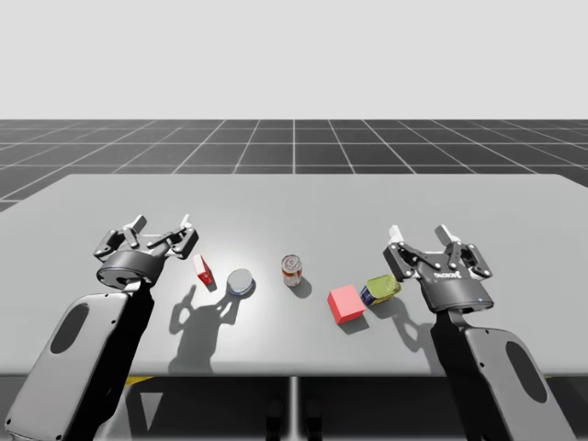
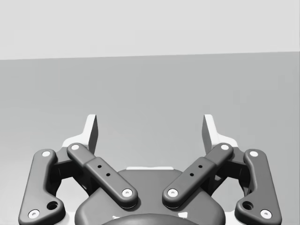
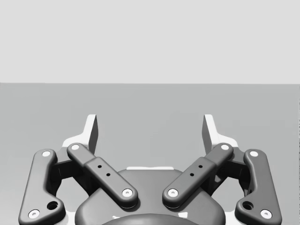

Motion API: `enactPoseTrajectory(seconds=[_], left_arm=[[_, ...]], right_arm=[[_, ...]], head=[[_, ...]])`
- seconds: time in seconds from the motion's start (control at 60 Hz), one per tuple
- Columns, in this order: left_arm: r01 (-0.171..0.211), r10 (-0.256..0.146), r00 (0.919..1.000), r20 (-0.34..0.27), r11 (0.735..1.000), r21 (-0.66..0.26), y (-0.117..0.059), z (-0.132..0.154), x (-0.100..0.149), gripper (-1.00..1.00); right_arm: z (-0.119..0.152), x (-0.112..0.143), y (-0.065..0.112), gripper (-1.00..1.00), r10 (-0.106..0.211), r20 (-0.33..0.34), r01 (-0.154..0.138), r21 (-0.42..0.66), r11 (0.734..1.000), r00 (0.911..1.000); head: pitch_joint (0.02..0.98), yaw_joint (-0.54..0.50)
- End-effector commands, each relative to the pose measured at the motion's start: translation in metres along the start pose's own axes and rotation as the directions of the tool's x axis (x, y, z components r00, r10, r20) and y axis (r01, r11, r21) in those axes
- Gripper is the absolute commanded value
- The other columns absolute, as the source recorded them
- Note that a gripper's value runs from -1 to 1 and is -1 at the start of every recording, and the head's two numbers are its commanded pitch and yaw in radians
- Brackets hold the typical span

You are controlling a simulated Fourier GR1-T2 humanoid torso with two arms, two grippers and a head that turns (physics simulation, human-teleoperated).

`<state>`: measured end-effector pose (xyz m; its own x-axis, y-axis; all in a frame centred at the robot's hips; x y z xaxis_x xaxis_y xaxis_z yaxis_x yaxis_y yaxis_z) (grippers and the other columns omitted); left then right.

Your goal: Find the red cube and pick it up.

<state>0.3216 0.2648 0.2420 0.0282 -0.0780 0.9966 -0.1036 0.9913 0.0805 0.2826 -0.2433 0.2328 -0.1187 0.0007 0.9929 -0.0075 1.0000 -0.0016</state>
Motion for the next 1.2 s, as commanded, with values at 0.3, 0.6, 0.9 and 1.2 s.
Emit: enactPoseTrajectory(seconds=[0.3, 0.6, 0.9, 1.2], left_arm=[[0.001, -0.001, 1.0, 0.0, 1.0, 0.001, 0.0003, -0.001, -0.0006, -1.0], [0.012, -0.012, 0.9999, 0.003, 1.0, 0.004, -0.0003, -0.0014, -0.001, -1.0], [0.019, -0.019, 0.9998, 0.004, 1.0, 0.003, -0.0005, -0.002, -0.0014, -1.0], [0.024, -0.024, 0.9997, 0.003, 1.0, -0.004, -0.0013, -0.002, -0.0009, -1.0]], right_arm=[[-0.0001, 0.0001, 0.0013, -1.0, -0.011, -0.016, 0.011, 0.004, 1.0, 0.9998], [-0.0007, -0.0003, 0.0014, -1.0, -0.003, -0.023, 0.003, 0.006, 1.0, 0.9997], [-0.001, -0.0001, 0.0018, -1.0, 0.002, -0.026, -0.002, 0.006, 1.0, 0.9996], [-0.0012, 0.0001, 0.002, -1.0, 0.004, -0.028, -0.004, 0.003, 1.0, 0.9996]], head=[[0.144, -0.02], [0.424, -0.01], [0.678, -0.03], [0.836, -0.14]])
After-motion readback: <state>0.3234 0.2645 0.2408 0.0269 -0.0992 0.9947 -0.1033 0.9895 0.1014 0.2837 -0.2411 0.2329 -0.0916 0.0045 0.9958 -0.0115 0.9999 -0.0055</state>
